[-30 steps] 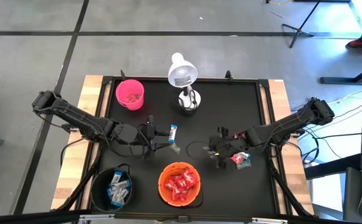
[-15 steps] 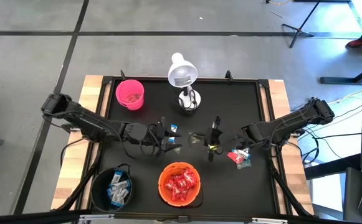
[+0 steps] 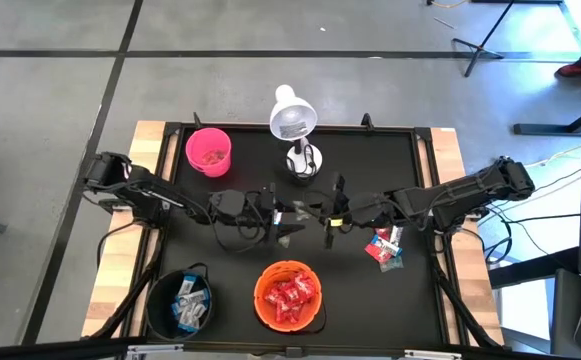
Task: Sort candy
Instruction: Put the green candy into the pink bucket
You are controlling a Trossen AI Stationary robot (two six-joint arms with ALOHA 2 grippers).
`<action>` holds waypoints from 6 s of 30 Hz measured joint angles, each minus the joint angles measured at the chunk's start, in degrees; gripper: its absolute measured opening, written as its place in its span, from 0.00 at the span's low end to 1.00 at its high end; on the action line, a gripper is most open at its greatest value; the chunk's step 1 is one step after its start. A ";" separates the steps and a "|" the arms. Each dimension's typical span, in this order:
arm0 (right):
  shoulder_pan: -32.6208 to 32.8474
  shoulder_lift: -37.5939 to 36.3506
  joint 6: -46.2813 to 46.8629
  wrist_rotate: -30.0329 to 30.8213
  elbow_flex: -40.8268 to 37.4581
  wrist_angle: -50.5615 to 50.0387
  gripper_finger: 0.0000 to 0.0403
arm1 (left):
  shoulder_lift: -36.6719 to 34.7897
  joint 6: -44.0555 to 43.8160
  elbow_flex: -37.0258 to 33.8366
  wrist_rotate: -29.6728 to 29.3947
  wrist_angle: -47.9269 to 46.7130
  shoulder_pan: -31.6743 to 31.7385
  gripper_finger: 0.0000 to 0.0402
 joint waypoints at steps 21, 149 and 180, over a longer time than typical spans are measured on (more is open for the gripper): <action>-0.18 2.23 -0.31 -3.13 0.00 1.54 0.11 | 0.20 -0.75 0.00 -6.69 -1.77 0.14 0.23; 6.23 -6.96 2.92 0.46 12.41 -35.39 0.60 | 7.57 2.73 8.90 4.39 -75.07 19.77 0.01; 6.25 -7.00 4.44 0.44 12.41 -36.47 0.60 | -26.19 2.55 22.88 -12.07 -105.96 31.53 0.00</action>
